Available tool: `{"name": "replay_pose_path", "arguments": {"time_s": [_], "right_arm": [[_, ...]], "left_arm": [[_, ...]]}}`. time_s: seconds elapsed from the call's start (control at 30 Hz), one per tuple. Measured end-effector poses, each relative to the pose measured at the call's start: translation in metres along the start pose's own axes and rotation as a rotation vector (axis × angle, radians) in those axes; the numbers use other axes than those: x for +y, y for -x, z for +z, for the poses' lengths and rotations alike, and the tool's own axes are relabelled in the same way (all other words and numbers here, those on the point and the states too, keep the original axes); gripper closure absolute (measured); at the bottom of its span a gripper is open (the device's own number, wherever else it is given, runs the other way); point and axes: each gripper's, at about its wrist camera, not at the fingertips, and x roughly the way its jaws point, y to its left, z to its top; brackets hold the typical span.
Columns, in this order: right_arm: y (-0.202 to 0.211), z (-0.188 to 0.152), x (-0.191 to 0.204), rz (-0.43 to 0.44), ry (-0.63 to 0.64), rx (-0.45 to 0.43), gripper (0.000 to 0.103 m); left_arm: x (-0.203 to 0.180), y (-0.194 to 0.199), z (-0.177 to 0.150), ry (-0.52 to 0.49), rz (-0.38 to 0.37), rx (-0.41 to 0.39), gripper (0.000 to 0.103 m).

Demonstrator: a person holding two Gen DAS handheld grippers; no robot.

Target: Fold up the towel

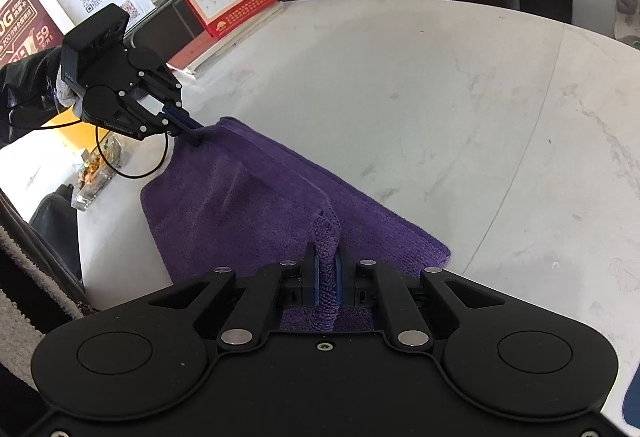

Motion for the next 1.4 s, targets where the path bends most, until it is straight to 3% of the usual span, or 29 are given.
{"name": "replay_pose_path", "arguments": {"time_s": [0.27, 0.73, 0.9, 1.4], "right_arm": [[0.027, 0.005, 0.007, 0.017, -0.037, -0.072, 0.097], [-0.009, 0.003, -0.023, -0.014, -0.082, -0.016, 0.097], [-0.016, 0.001, -0.026, -0.022, -0.088, 0.006, 0.097], [-0.020, 0.002, -0.023, -0.060, -0.074, 0.019, 0.092]], "left_arm": [[0.004, 0.021, 0.003, 0.028, 0.000, -0.056, 0.098], [0.016, -0.013, 0.002, 0.018, -0.007, 0.034, 0.098], [0.012, -0.023, 0.001, -0.005, 0.055, 0.078, 0.097], [0.009, -0.001, -0.014, 0.039, 0.157, 0.094, 0.089]]}}
